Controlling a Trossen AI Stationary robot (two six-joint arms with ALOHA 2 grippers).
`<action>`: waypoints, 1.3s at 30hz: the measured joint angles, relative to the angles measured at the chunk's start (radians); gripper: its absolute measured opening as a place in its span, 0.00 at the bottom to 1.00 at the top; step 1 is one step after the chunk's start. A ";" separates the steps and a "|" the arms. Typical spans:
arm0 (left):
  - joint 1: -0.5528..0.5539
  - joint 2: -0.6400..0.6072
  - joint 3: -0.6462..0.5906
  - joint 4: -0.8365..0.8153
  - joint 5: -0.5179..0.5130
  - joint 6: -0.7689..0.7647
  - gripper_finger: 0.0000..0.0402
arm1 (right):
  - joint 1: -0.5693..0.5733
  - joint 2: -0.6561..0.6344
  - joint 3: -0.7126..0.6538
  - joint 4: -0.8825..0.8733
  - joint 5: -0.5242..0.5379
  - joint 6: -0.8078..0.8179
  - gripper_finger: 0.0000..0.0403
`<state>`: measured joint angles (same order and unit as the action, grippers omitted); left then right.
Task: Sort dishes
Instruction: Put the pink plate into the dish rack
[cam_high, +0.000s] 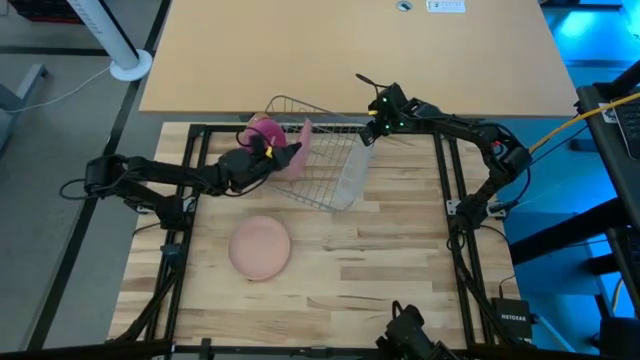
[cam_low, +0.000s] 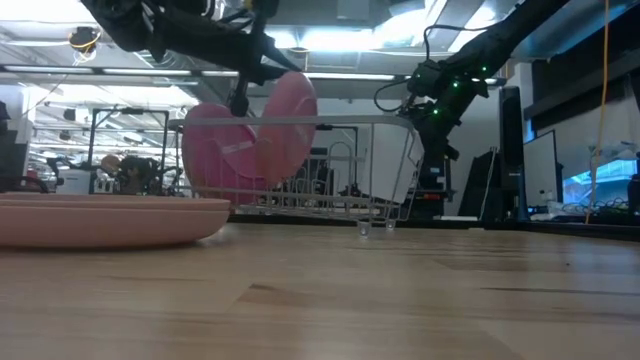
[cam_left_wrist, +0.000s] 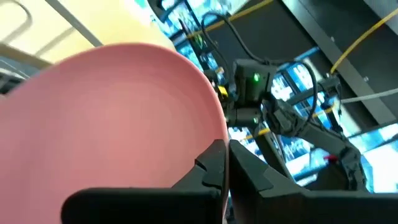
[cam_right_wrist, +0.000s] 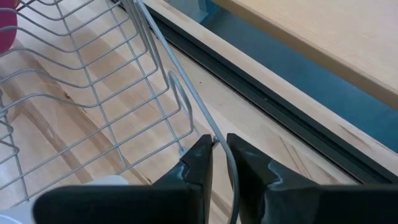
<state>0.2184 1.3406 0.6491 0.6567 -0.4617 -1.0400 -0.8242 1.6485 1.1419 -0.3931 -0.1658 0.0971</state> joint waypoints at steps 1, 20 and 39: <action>0.001 -0.001 0.000 0.000 -0.016 0.001 0.00 | 0.000 0.000 0.000 0.000 0.000 0.000 0.13; 0.005 -0.032 -0.004 -0.027 -0.042 0.341 0.07 | 0.000 -0.001 0.001 0.000 0.001 -0.001 0.13; 0.006 -0.028 -0.009 -0.098 -0.135 0.404 0.28 | 0.000 -0.002 0.002 0.002 0.002 -0.001 0.13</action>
<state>0.2241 1.3128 0.6403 0.5591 -0.5968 -0.6365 -0.8242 1.6466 1.1442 -0.3912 -0.1639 0.0956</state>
